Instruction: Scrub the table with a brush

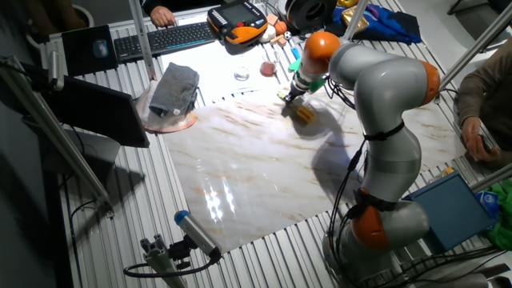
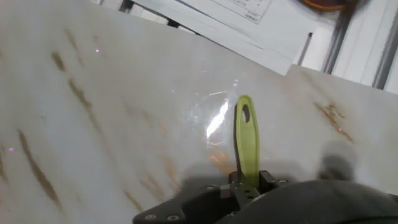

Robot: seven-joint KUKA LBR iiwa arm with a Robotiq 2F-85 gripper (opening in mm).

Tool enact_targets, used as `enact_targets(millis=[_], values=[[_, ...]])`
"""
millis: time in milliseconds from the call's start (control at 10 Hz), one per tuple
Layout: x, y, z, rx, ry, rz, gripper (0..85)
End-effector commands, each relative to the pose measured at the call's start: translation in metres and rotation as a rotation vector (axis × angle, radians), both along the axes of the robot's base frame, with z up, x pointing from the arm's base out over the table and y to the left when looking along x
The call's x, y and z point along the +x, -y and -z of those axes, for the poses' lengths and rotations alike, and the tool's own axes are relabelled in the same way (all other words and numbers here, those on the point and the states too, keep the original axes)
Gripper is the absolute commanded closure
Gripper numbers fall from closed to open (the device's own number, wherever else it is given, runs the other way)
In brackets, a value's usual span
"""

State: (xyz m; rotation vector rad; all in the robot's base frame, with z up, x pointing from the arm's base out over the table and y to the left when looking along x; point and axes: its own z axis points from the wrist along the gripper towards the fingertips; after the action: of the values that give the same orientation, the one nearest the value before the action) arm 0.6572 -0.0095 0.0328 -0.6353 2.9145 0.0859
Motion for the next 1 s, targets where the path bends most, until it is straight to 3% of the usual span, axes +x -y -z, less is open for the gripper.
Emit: enact_targets(millis=[0, 300, 900], values=[[-0.0006, -0.004, -0.001, -0.001, -0.004, 0.008, 85.0], [-0.0068, -0.023, -0.005, -0.007, -0.016, 0.044, 85.0], [-0.0120, -0.051, 0.000, -0.007, -0.011, 0.097, 85.0]])
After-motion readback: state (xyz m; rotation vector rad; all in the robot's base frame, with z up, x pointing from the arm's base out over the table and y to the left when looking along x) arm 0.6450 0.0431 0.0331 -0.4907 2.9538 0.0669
